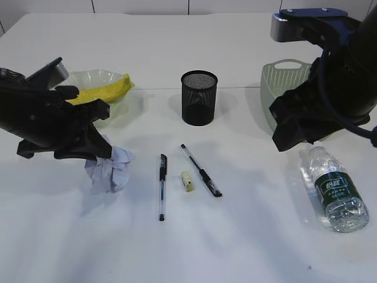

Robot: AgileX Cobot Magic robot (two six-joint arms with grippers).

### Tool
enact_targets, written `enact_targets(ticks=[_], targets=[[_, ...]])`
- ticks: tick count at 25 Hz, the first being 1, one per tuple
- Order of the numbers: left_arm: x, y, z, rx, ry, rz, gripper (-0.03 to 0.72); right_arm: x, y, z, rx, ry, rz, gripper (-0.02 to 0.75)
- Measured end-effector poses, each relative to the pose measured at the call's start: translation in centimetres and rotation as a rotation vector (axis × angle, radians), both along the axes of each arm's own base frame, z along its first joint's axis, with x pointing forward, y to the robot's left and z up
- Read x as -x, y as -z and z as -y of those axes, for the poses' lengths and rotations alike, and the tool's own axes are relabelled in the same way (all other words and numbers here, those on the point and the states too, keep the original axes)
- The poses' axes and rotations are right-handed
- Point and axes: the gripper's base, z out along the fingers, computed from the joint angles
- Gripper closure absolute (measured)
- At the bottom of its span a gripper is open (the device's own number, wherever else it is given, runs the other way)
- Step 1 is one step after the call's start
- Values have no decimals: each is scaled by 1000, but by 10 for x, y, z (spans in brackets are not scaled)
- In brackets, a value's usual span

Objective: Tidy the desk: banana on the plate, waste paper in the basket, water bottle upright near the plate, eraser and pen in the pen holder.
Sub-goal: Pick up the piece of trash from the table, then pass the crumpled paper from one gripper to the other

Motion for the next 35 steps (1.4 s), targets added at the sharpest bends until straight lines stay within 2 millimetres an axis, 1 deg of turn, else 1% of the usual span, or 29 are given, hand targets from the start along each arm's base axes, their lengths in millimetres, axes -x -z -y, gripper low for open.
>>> enact_targets(ticks=[6,9,11,15,18,21,24,29,32,35], targets=[[15,-34,-3,-28,150,162,681,2,-2,1,0,-1,0,353],[21,-48,-4,-32,182,220,681,7,-8,3,-6,-2,12,353],[26,-56,-4,-37,208,255,681,13,-16,6,-17,-2,37,353],[38,-66,8,-50,312,326,681,30,-37,15,-30,6,91,353],[48,-69,23,-52,402,359,681,44,-51,22,-40,17,129,353],[59,-72,37,-51,480,388,681,55,-57,27,-33,15,123,353],[70,-81,45,-51,541,447,681,62,-61,31,-29,16,123,353],[86,-102,47,-58,614,585,681,74,-62,36,-33,18,141,353],[87,-113,47,-58,619,651,681,76,-63,37,-39,18,155,353],[88,-117,48,-38,633,684,681,72,-65,35,-72,22,199,353]])
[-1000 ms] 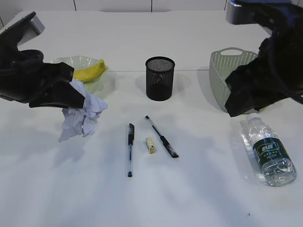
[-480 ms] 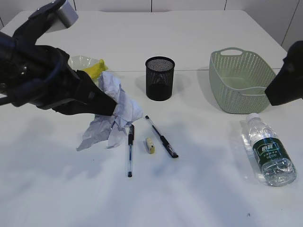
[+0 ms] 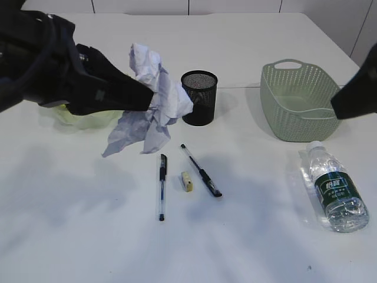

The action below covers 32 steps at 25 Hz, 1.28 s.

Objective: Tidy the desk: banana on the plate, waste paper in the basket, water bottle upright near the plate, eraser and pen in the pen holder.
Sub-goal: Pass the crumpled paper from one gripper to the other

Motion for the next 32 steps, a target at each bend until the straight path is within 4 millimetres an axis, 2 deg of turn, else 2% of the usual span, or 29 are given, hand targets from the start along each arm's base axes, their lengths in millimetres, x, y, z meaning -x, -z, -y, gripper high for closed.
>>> enact_targets(ticks=[4,8,19,22,27,32], targets=[[1,-4,3,33,43,35,681,-6,-7,-8,-103,-20,84,353],[5,-5,6,46,105,63,681,-10,-12,-21,-191,-117,150,353],[11,-5,8,22,213,89,681,-42,0,-66,-453,-384,198,345],[11,-4,8,18,220,97,682,-47,2,-74,-525,-414,210,307],[12,-4,9,17,222,100,682,-62,15,-82,-567,-395,166,188],[12,-4,9,16,224,102,682,-69,20,-88,-628,-388,152,155]])
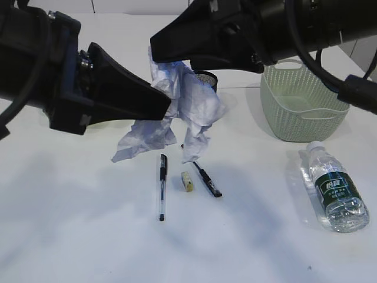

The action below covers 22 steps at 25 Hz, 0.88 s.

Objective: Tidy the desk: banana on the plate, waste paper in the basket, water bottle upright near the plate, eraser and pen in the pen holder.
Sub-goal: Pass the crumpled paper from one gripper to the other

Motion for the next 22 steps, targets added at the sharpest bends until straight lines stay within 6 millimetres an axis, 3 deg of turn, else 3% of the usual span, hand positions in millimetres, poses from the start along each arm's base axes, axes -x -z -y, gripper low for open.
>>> enact_targets(ticks=[16,22], targets=[[0,0,0,-7,14,18,682,-1,3,-6,-47,-52,-29,157],[0,0,0,-6,15,19,682,-1,3,-6,-47,-54,-30,271]])
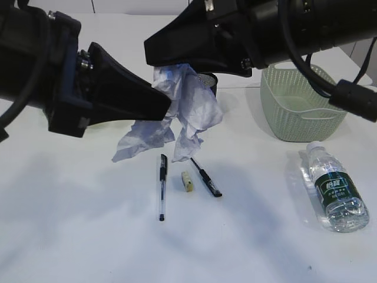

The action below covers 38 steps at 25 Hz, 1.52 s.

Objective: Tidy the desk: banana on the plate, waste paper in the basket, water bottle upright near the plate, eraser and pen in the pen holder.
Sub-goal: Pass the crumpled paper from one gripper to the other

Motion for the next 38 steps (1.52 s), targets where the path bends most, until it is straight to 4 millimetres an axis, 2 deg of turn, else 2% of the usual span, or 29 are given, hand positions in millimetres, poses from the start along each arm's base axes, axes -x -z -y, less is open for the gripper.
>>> enact_targets(ticks=[6,8,14,19,20,22,24,26,29,32,38], targets=[[0,-1,1,20,-1,0,682,2,-1,-1,-12,-15,-12,505],[0,-2,1,24,-1,-1,682,2,-1,-1,-12,-17,-13,559],[0,-2,1,27,0,-1,682,2,-1,-1,-13,-20,-15,672],[0,-2,2,28,-7,5,658,2,-1,-1,-13,-20,-15,685],[-1,-2,2,29,-10,7,637,2,-1,-1,-13,-20,-15,685],[-2,-3,2,31,-18,13,548,2,-1,-1,-11,-19,-13,686],[-2,-3,2,33,-20,13,423,1,-1,-1,-10,-12,-10,687],[-2,-3,2,35,-20,11,267,0,0,0,-8,-2,-5,687],[-2,-3,1,37,-28,17,108,0,0,0,-4,2,-1,687],[-5,-4,0,32,-55,41,61,1,0,0,-4,-13,-8,689],[-11,-4,-2,16,-106,96,49,2,0,-1,-4,-22,-11,689]])
